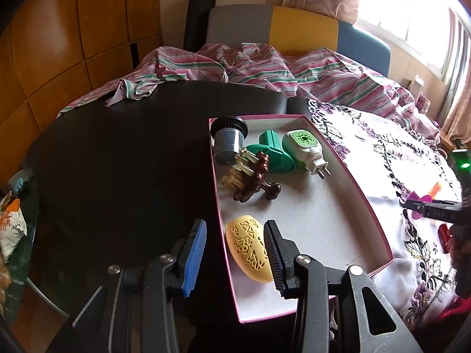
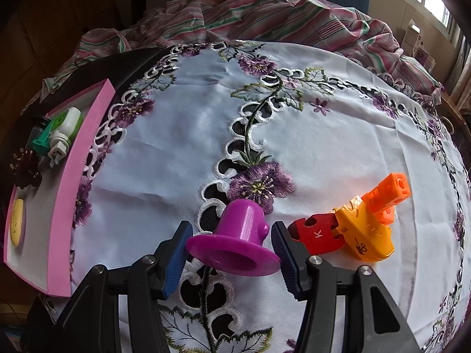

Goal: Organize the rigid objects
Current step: 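Carry the magenta cup into the tray and open the right tool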

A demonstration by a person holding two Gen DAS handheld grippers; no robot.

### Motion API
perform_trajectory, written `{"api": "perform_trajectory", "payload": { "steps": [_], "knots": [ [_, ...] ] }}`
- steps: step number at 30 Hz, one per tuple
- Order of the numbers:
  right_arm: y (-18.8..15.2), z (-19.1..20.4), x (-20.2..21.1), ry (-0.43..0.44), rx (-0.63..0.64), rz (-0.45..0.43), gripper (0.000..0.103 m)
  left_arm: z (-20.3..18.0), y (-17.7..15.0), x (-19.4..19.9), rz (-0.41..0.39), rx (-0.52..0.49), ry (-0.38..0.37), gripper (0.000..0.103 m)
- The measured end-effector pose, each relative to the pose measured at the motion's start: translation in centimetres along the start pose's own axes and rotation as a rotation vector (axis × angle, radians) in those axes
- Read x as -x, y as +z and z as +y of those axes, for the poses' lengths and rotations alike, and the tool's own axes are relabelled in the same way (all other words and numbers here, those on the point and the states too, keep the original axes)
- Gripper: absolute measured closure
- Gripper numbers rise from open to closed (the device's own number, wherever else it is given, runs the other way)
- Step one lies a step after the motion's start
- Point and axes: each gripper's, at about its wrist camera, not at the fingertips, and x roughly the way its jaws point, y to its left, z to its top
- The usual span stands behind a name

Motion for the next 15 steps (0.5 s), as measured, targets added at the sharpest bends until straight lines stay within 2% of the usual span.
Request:
{"api": "perform_trajectory", "payload": {
  "steps": [4, 10, 15],
  "knots": [
    [0.8, 2.1, 2.4, 0.06, 0.011, -0.058, 0.047, 0.4, 0.0, 0.0, 0.0, 0.012, -0.004, 0.062],
    [2.3, 9.0, 5.7, 0.174, 0.148, -0.136, 0.047, 1.0, -0.2, -0.1, 0.004, 0.025, -0.009, 0.062],
    [2.9, 15.0, 5.5, 0.284, 0.243, -0.113, 0.047, 1.8, -0.5, -0.2, 0.006, 0.043, -0.005, 0.062]
  ]
}}
